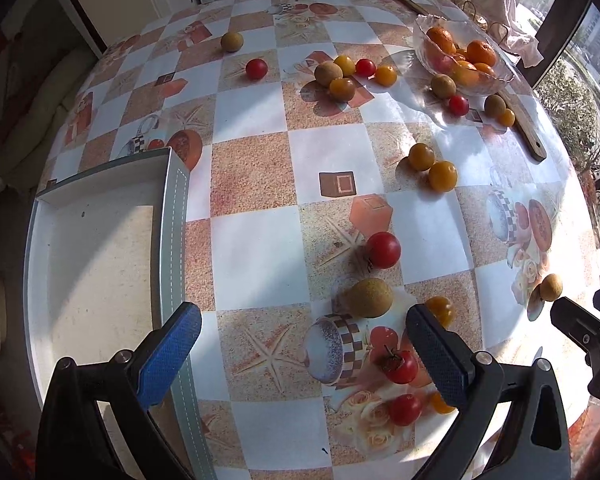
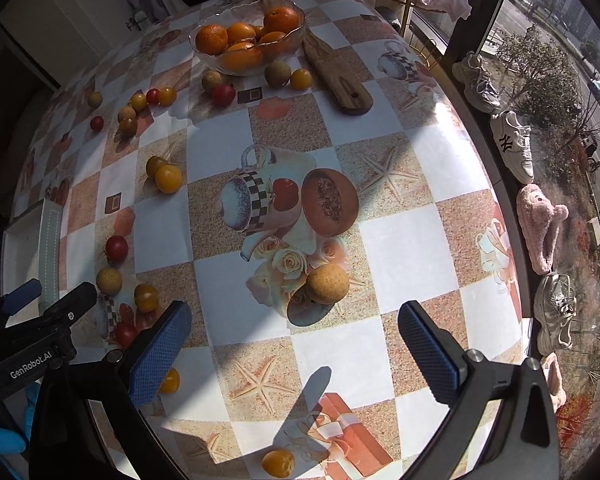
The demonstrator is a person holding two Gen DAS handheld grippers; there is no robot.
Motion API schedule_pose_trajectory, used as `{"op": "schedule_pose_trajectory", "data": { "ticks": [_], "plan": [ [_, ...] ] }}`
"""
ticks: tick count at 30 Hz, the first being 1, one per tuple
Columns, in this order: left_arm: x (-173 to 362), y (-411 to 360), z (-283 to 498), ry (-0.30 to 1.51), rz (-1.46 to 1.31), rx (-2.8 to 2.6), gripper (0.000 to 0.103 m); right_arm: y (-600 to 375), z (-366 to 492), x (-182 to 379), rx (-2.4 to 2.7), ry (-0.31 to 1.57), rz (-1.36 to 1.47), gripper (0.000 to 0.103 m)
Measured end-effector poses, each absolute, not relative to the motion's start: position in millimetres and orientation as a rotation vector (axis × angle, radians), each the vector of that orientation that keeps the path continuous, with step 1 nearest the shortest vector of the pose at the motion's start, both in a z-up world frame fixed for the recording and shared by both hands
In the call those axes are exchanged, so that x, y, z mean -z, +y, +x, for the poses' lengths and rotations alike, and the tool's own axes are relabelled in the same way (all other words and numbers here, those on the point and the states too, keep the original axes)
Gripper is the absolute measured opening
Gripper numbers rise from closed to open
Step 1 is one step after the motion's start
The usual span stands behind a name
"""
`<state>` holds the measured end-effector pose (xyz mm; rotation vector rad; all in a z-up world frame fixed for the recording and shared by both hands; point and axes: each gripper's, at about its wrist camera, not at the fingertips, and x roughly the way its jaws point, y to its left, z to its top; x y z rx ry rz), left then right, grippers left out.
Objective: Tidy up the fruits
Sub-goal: 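Move both tools over the brown round fruits on the table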
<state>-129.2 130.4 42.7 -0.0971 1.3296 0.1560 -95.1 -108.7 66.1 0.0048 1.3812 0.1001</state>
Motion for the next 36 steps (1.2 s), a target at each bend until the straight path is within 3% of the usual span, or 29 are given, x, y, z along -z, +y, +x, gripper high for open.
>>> {"op": "schedule_pose_trajectory", "data": {
  "ticks": [36],
  "plan": [
    [-29.6,128.3,-128.0,1.353,-0.093,-0.163,0.103,-111.1,-94.3,-60.9,-0.109,1.407,0.030,0.103]
  ]
}}
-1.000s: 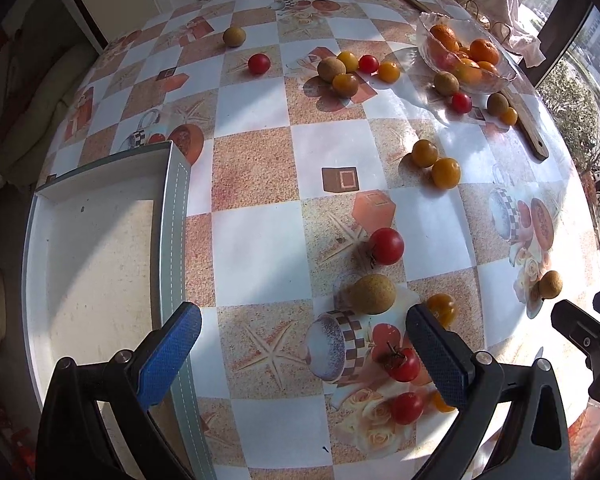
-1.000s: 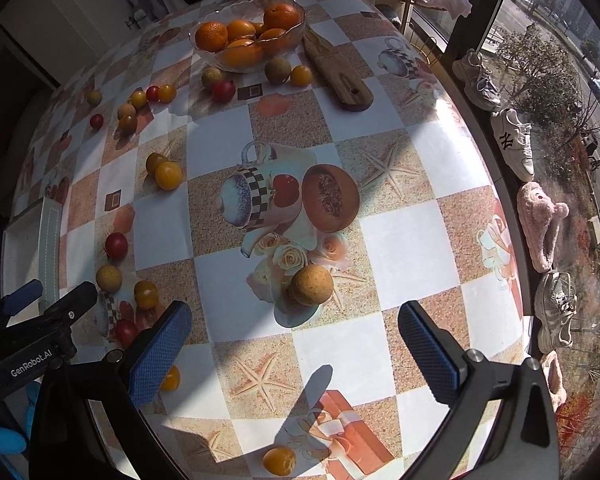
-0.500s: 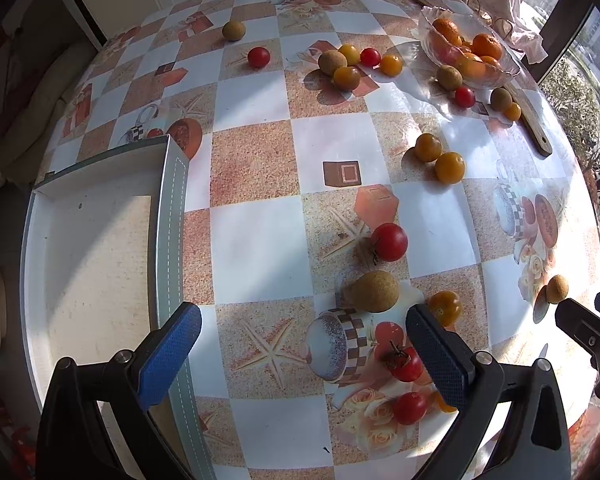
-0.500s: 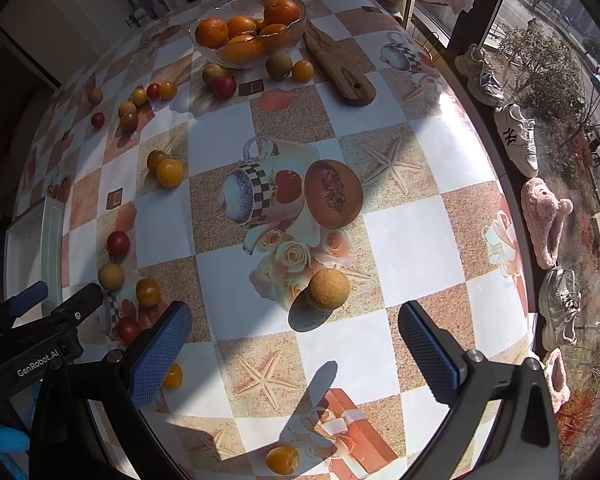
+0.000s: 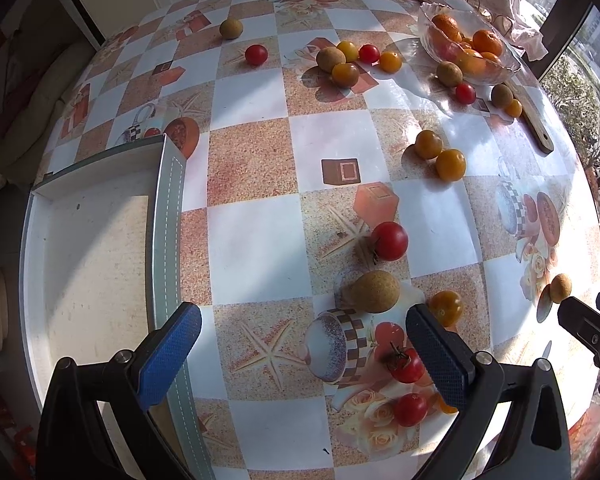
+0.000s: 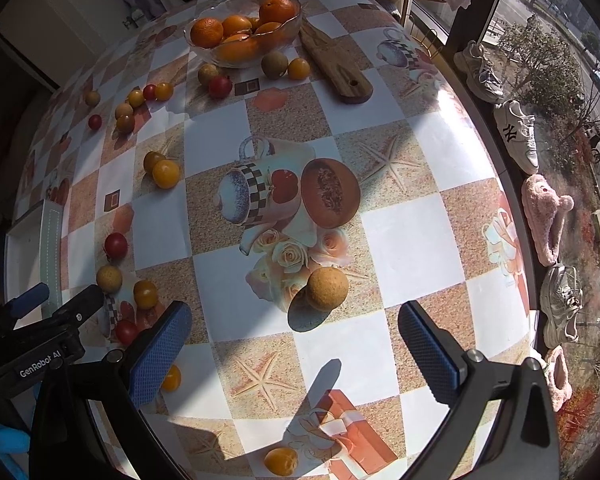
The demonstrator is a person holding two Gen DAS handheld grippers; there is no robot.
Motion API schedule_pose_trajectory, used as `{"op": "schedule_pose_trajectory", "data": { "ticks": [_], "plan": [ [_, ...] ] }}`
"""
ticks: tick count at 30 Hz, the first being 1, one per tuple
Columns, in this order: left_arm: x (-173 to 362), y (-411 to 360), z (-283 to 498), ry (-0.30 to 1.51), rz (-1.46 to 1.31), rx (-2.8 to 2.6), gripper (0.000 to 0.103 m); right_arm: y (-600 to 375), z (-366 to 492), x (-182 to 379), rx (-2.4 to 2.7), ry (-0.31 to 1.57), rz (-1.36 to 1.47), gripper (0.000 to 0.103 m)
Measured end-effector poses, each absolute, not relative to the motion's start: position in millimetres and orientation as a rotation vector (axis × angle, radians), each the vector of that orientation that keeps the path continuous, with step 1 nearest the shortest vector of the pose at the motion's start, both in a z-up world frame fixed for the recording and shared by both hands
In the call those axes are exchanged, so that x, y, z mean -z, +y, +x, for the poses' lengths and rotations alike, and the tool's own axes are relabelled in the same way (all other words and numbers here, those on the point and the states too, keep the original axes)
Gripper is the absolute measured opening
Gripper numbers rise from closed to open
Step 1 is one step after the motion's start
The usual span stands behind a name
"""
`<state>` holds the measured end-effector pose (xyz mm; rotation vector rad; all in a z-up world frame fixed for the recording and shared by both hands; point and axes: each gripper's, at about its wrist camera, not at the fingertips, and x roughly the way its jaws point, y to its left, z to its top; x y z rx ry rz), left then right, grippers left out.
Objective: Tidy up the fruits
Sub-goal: 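Move both tools over the brown round fruits on the table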
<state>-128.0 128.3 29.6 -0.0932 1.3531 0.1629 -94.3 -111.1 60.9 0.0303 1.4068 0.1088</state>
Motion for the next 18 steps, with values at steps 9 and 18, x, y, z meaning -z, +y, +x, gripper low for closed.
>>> {"op": "schedule_pose_trajectory", "data": {
  "ticks": [9,18],
  "plan": [
    [-27.8,127.3,-130.8,1.354,-0.090,-0.165,0.103,-111.3,-94.6,-60.9,-0.109,1.408,0.032,0.103],
    [-26.1,128.8,-131.9,1.357,-0.090,-0.165,0.103,-110.9,-95.9,-60.0,-0.109,1.409,0.032,0.103]
  ]
}}
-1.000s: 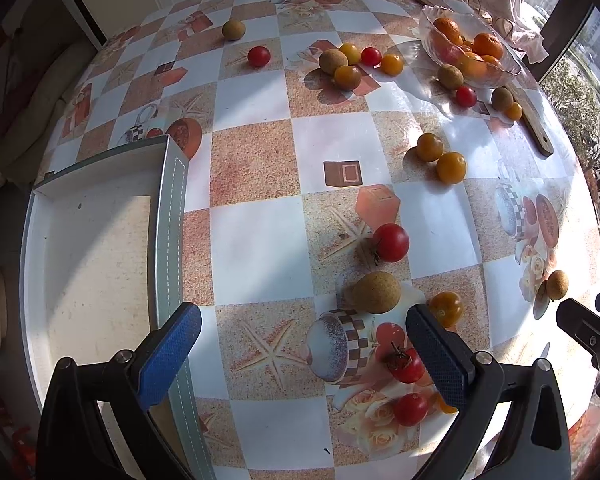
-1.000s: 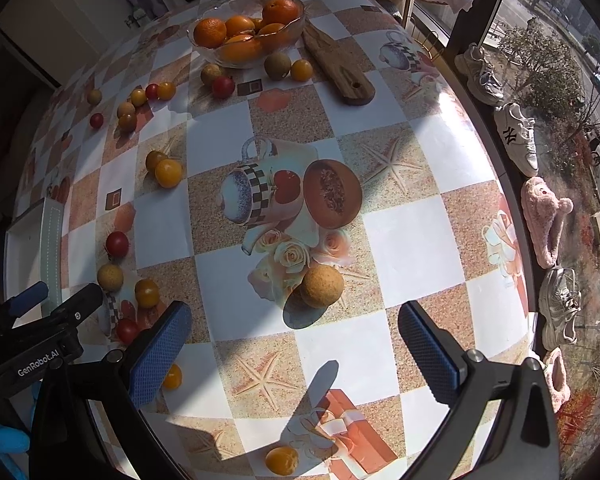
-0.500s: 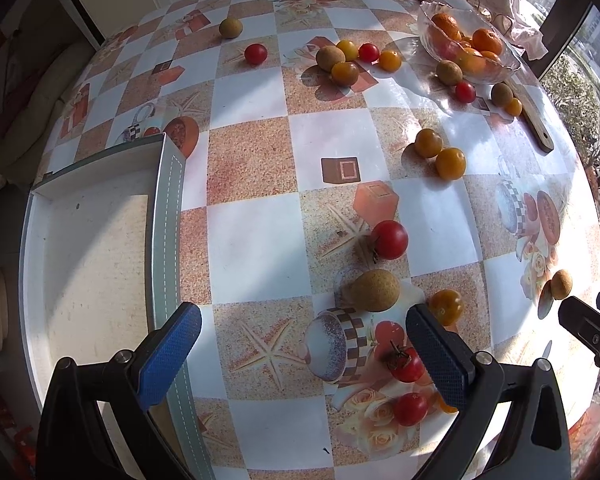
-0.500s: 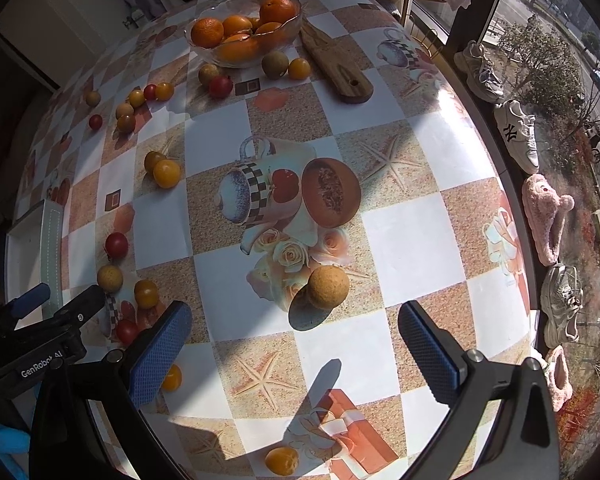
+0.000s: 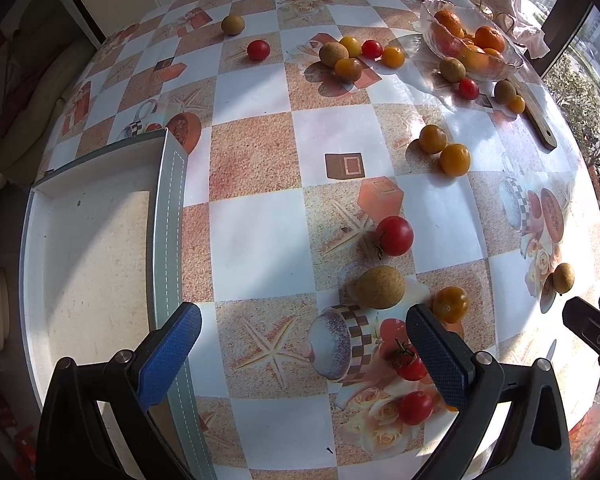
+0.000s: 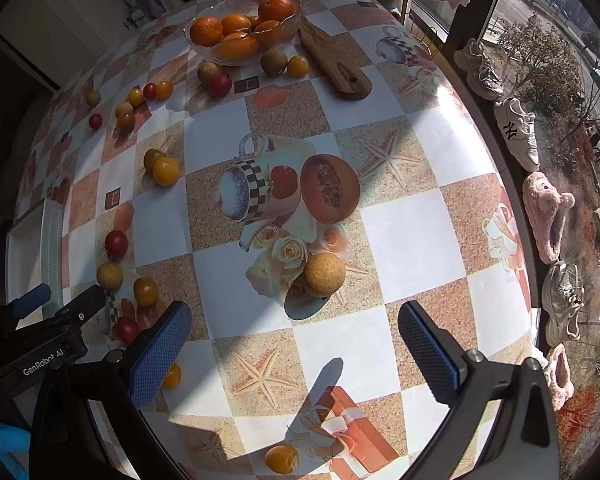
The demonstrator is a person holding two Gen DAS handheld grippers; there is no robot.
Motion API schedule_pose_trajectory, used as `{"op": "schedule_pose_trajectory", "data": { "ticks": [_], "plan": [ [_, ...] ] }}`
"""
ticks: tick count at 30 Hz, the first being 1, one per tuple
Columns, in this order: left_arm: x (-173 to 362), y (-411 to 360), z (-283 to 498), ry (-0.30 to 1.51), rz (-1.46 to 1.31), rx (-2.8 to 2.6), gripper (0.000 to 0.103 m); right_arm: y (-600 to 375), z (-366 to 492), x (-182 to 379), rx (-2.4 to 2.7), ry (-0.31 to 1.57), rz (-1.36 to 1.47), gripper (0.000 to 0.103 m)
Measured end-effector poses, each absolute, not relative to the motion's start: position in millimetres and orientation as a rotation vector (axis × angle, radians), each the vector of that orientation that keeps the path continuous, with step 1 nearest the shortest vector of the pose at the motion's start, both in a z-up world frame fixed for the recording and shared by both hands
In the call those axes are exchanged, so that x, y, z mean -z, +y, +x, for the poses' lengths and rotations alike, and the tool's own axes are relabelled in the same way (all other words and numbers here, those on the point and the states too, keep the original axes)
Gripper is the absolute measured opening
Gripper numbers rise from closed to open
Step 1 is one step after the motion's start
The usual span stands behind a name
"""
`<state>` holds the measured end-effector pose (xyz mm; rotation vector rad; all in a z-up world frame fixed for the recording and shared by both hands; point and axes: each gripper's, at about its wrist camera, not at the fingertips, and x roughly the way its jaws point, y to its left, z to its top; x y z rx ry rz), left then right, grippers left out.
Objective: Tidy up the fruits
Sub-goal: 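Move both tools over the brown round fruits on the table, then close left tool on a brown round fruit while right tool grasps another brown fruit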
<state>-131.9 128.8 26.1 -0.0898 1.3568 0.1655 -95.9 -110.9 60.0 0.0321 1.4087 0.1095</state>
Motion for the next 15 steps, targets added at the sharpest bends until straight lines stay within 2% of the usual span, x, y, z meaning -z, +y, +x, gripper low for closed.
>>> {"op": "schedule_pose_trajectory", "data": {
  "ticks": [15],
  "plan": [
    [-8.8,122.4,-121.7,1.363,-0.077,-0.135,0.103,-111.3,-86.8,-38.3,-0.090,1.428,-0.006,0.103]
  ]
}}
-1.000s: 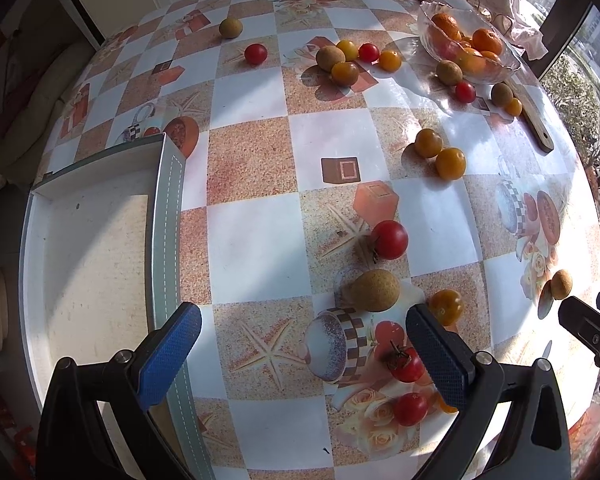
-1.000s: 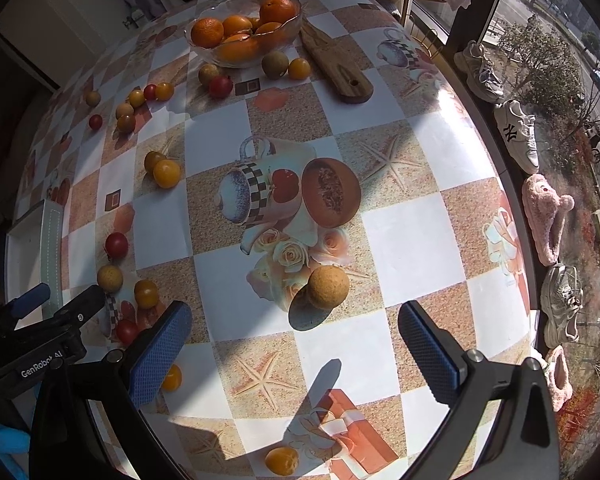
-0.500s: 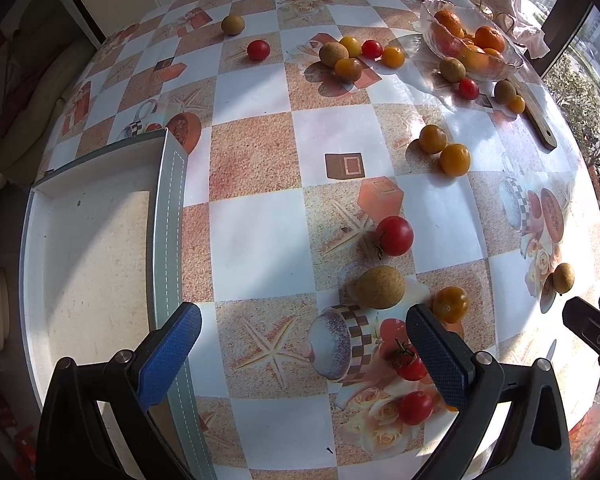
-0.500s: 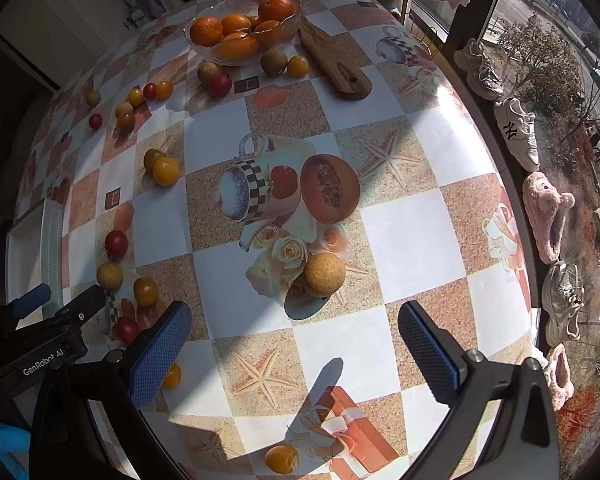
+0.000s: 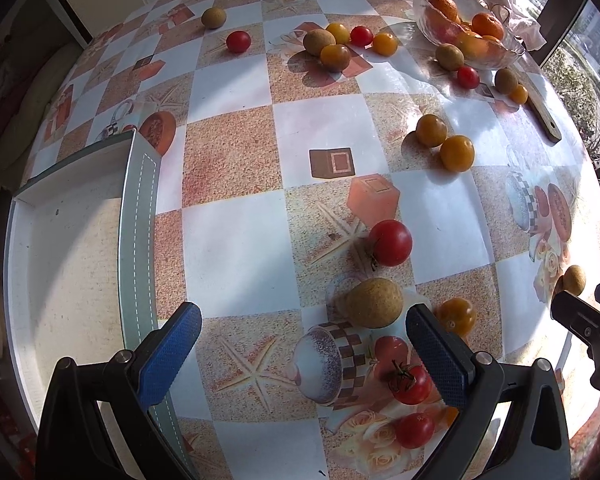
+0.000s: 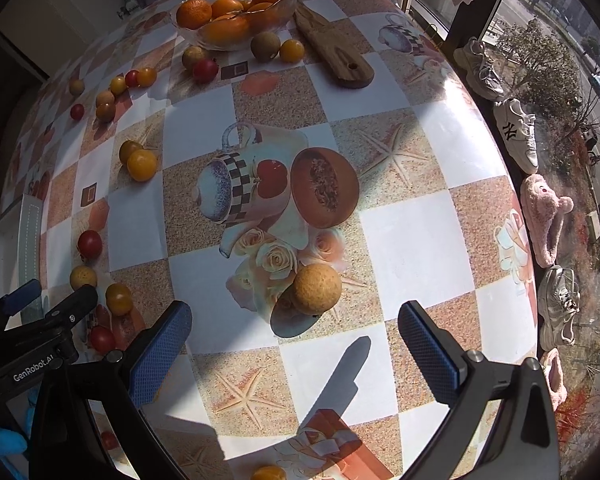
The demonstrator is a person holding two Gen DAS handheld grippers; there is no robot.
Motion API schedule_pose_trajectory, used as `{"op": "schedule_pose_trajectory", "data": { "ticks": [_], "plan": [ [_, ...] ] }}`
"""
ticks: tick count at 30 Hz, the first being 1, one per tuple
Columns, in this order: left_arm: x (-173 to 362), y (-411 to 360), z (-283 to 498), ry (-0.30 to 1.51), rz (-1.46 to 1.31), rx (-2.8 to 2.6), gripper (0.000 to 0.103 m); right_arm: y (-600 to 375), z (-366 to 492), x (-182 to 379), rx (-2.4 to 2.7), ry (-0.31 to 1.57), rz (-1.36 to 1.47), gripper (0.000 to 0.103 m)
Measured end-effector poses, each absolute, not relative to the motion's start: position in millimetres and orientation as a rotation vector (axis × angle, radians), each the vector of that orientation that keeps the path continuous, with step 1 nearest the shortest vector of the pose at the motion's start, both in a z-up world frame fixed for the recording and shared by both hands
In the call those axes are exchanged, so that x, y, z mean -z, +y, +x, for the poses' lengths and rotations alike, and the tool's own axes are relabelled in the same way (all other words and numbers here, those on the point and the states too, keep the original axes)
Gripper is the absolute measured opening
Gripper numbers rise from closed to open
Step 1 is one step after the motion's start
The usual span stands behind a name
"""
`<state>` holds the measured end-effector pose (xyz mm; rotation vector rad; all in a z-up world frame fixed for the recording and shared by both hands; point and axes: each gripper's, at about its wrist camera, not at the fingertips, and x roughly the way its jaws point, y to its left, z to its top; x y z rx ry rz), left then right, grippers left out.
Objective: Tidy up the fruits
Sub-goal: 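Close left tool on a brown round fruit while right tool grasps another brown fruit, then carry both held brown fruits over the white tray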
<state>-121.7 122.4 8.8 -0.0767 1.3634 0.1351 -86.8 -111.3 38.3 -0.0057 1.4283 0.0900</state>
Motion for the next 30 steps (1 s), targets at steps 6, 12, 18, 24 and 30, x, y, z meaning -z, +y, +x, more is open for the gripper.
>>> {"op": "schedule_pose_trajectory", "data": {
  "ticks": [6,12,18,24,30],
  "plan": [
    [-3.8,113.7,-115.0,1.381,-0.068,-0.113,0.088,-111.4,-81.0,-31.8,-0.085,1.428,-0.020,0.095],
    [-8.9,98.5,-115.2,1.373,-0.066,-0.072,0.068,-106.8,-82.7,-28.9,-0.091,1.436,-0.060,0.069],
    [-15.2,78.4,-114.6,1.341,-0.045,-0.033,0.029,-107.3,-83.7,-34.2,-0.103,1.411,-0.093,0.028],
    [-32.3,80.2,-116.2,1.304,-0.127,-0.014,0.029,-107.7,-84.4,-43.5,-0.141,1.410,-0.008,0.028],
    [-57.1,104.7,-132.6,1.284,-0.173,-0.037,0.029,-81.4,-85.7,-60.6,-0.229,1.391,0.014,0.028]
  ]
}}
